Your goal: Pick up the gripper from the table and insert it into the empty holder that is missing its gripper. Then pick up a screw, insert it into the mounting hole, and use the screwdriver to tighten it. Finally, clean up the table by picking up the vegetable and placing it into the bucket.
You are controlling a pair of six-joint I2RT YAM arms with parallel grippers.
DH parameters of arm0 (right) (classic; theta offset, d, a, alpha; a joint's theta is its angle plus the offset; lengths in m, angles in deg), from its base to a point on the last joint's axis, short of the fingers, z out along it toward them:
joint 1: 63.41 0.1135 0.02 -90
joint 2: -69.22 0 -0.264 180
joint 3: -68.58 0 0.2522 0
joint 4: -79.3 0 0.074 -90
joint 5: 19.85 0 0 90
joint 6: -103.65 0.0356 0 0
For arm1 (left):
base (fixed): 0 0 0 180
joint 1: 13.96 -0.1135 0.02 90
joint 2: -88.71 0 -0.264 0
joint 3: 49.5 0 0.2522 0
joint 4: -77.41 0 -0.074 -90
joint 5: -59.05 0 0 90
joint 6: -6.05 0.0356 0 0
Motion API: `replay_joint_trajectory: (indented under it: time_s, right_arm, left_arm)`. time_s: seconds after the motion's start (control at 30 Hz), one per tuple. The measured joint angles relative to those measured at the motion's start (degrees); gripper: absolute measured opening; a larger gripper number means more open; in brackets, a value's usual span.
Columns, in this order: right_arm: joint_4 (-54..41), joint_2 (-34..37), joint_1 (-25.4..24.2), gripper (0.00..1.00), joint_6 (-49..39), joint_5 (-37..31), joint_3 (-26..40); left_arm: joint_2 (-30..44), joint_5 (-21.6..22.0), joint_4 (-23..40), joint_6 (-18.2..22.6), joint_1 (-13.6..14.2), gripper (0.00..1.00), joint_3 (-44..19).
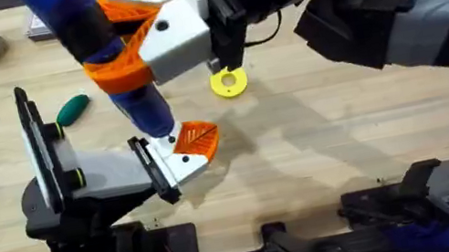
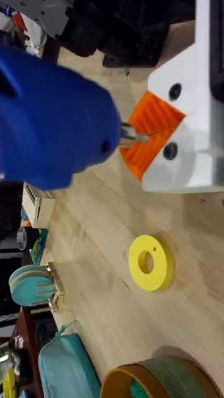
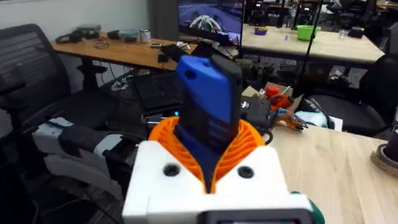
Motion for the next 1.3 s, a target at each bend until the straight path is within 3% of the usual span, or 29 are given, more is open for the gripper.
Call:
replay_joint_trajectory:
  time_s: [1.3]
  right_arm:
    - [0.00, 1.62, 0.31, 0.026, -1.53, -0.01, -0.83]
  left_arm:
    - [0.01, 0.00, 0.00, 0.00, 0.00, 0.004, 0.00]
